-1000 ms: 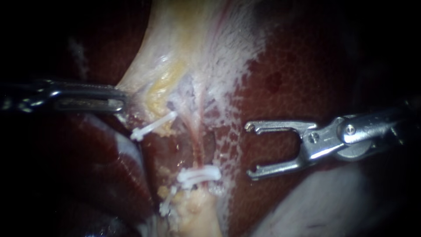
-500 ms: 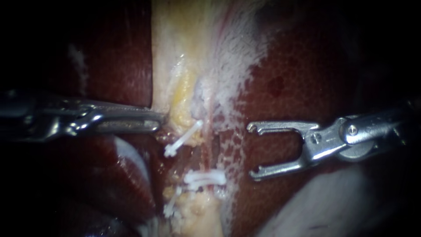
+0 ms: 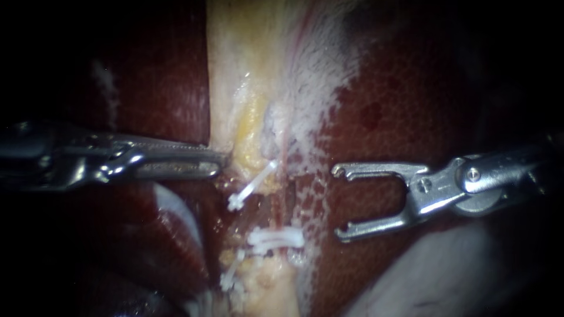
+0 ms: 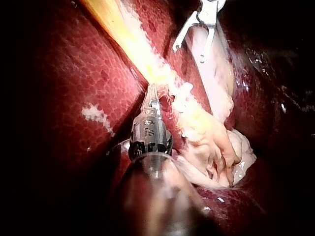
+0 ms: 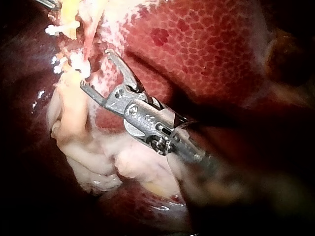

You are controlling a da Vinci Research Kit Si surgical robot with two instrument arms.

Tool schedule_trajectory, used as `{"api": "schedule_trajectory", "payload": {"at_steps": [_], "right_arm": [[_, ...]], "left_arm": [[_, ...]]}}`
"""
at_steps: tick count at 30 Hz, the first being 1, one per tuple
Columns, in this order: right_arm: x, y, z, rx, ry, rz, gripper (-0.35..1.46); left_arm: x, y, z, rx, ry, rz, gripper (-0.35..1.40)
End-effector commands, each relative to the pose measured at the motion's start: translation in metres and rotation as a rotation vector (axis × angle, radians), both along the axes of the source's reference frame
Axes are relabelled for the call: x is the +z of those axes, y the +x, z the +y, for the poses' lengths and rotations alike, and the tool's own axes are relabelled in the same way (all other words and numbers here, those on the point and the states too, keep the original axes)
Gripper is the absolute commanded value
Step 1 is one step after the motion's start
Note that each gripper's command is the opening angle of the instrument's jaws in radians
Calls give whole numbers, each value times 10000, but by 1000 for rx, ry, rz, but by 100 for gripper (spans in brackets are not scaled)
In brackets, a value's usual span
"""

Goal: Going back second clip right tube

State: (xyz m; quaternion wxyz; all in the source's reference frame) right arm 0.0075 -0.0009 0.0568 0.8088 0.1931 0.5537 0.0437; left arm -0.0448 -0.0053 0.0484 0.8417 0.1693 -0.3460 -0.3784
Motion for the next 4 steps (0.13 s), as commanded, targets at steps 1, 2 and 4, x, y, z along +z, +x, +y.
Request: {"api": "schedule_trajectory", "payload": {"at_steps": [1,2,4], "right_arm": [[0,0,0,0,0,0,60],[0,0,0,0,0,0,60],[0,0,0,0,0,0,60]], "left_arm": [[0,0,0,0,0,0,-33],[0,0,0,0,0,0,-33],[0,0,0,0,0,0,-33]]}}
